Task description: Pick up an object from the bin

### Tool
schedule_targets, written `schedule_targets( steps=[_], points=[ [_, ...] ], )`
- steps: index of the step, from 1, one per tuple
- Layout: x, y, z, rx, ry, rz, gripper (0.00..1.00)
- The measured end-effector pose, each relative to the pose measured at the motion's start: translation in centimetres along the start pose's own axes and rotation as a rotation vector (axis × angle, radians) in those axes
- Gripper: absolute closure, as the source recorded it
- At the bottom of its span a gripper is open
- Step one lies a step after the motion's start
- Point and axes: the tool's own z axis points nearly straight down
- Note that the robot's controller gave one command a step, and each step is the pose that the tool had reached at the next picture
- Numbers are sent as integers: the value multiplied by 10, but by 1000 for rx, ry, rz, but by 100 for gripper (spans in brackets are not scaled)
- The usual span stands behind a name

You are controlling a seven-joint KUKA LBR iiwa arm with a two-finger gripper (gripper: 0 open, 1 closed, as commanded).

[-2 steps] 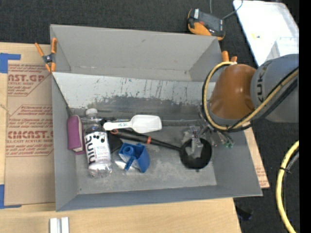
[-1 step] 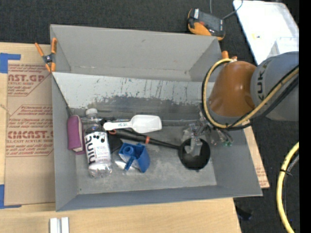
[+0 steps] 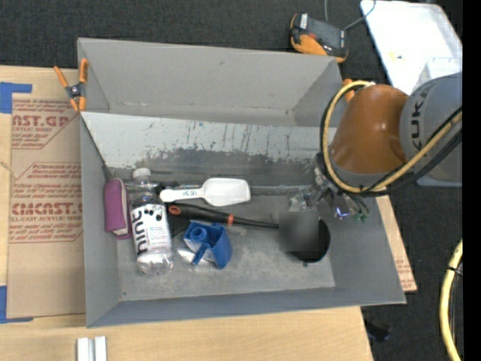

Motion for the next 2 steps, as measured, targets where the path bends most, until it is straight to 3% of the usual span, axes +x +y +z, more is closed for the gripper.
schedule_targets(
  steps=[1, 2],
  points=[
    [-26, 30, -26, 0, -4, 209, 100],
    [-20, 30, -13, 0, -2, 215, 100]
  ],
)
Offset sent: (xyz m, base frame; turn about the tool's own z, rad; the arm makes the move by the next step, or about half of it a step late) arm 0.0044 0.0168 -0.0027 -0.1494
